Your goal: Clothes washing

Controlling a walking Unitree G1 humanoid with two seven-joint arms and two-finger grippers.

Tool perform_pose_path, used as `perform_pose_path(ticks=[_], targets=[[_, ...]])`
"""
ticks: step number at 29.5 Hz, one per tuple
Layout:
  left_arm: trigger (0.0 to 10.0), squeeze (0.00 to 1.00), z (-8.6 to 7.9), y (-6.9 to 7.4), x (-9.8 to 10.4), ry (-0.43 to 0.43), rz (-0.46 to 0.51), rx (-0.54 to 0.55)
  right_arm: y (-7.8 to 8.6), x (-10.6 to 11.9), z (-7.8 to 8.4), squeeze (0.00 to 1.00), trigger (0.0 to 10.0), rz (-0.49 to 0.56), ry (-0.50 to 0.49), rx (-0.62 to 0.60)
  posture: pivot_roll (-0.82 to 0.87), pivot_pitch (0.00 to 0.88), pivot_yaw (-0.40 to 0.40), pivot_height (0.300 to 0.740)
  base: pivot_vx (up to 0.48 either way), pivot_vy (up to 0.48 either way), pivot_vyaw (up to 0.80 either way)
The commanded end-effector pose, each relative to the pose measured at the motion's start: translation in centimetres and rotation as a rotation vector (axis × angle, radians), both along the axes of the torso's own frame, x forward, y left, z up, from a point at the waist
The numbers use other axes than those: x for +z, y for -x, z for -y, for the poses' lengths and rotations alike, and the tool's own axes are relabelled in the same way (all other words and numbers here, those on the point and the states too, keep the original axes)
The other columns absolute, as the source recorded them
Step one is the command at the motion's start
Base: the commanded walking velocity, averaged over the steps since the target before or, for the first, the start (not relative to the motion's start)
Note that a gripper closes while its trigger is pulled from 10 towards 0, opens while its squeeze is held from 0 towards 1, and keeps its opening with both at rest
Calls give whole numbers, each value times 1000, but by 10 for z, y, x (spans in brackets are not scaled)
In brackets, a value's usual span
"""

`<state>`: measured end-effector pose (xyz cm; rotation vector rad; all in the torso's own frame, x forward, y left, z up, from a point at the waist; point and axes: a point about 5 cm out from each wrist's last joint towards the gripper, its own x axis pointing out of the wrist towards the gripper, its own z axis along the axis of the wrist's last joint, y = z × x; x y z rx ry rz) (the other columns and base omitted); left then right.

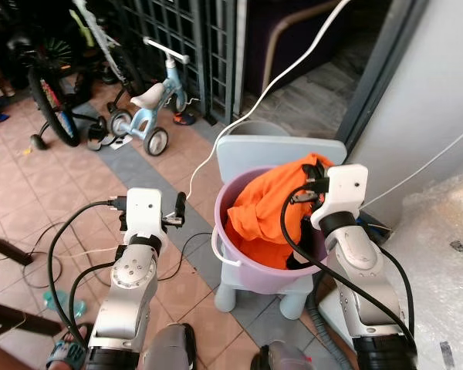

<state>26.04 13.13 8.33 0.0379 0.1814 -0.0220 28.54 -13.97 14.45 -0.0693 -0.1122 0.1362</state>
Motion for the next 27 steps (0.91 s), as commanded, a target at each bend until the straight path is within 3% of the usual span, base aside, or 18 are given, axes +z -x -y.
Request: perform_pose_path(ticks=[1, 7, 12, 27], targets=[[10000, 0, 1, -3, 6, -17, 22, -12, 0, 4, -1, 0, 10000, 17, -5, 4, -1, 89, 13, 740, -244, 0, 0], [10000, 0, 2, -2, 6, 31, 27, -29, 0, 4, -4, 0, 10000, 8, -8, 4, -4, 87, 6, 740, 0, 0, 0], [10000, 0, 7, -1, 10, 52, 42, -72, -3, 6, -1, 0, 10000, 8, 2, -5, -12, 102, 9, 740, 0, 0, -760], [10000, 0, 3, -2, 7, 65, 25, -64, -15, 17, 5, 0, 10000, 56, 32, -30, -11, 93, 6, 740, 0, -351, -800]])
